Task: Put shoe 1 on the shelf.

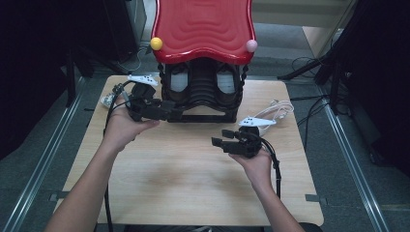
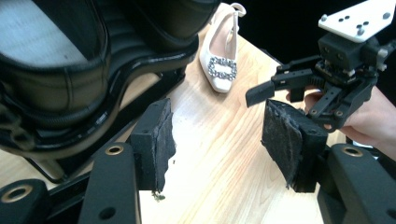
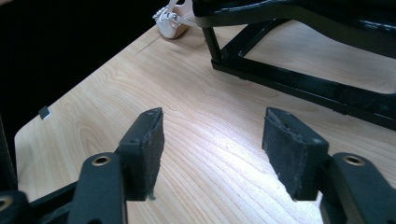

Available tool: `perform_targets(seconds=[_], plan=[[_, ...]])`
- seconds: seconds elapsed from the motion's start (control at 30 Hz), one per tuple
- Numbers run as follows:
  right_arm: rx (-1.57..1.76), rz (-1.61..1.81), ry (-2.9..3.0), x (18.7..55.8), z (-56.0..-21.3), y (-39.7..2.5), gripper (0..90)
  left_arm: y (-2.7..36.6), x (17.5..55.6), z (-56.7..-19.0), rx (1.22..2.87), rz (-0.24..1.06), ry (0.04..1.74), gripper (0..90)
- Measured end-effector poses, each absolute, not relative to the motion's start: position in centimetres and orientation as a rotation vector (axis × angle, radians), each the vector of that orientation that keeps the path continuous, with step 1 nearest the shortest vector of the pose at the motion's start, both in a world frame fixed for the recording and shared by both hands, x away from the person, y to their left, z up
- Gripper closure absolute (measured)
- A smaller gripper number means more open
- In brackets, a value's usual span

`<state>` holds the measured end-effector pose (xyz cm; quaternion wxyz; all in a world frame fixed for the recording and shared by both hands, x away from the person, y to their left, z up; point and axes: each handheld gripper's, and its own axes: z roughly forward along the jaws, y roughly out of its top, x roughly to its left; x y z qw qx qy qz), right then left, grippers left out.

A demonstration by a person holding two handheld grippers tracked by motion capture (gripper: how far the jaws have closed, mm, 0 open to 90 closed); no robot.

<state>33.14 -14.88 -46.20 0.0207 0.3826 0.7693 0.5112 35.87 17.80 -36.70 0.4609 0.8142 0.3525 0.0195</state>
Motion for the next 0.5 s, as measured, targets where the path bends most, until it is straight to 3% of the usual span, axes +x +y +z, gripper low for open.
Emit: perform_targets(seconds=[0.5], plan=[[1.161, 1.544, 2.386, 32.6, -47.2, -15.7, 45.2, 19.4, 35.0, -41.9, 1.992, 0.016, 0.935, 44.3]])
